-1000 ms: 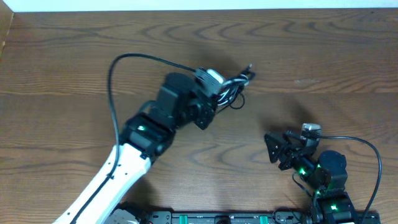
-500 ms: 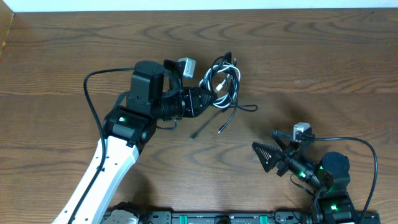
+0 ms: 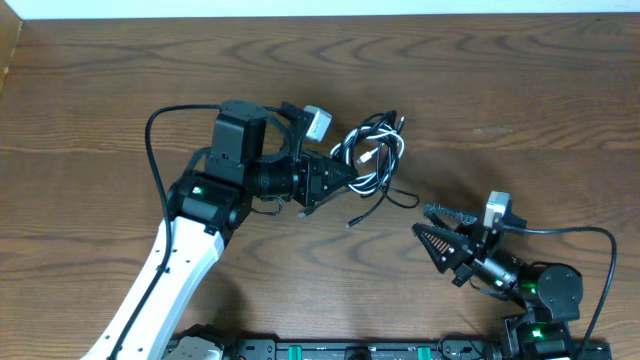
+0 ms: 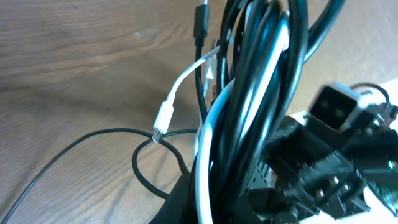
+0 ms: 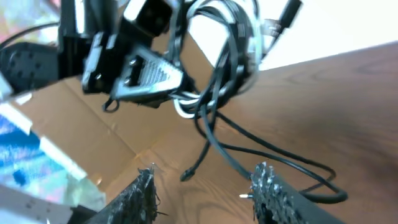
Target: Untangle cables
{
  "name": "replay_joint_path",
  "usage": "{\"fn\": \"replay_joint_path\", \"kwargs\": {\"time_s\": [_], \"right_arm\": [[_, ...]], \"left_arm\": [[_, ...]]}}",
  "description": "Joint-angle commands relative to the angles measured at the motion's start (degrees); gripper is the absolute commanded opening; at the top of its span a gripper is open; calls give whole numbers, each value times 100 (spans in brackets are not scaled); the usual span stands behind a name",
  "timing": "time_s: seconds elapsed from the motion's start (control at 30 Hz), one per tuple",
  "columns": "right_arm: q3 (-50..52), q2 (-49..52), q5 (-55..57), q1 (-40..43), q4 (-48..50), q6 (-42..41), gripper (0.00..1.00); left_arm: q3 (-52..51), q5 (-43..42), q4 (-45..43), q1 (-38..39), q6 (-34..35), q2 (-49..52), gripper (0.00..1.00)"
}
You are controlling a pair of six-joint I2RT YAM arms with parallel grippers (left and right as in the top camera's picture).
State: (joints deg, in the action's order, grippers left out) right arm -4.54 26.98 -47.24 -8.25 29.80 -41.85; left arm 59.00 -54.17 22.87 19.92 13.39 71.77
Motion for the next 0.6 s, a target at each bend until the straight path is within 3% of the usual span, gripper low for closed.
{"fn": "replay_joint_path", "kwargs": {"time_s": [0.0,0.3,0.57], "right_arm": [[-28,-2,275,33,55,-444,47],[-28,0,472,31,81,-658,36],[-28,4,485,-7,17,-706,35]], "left_arm": [[122,-826,9,9,-861,37,8],[122,-837,22,396,-997,87,8],[122,-820,-37,632,-994,85,8]]}}
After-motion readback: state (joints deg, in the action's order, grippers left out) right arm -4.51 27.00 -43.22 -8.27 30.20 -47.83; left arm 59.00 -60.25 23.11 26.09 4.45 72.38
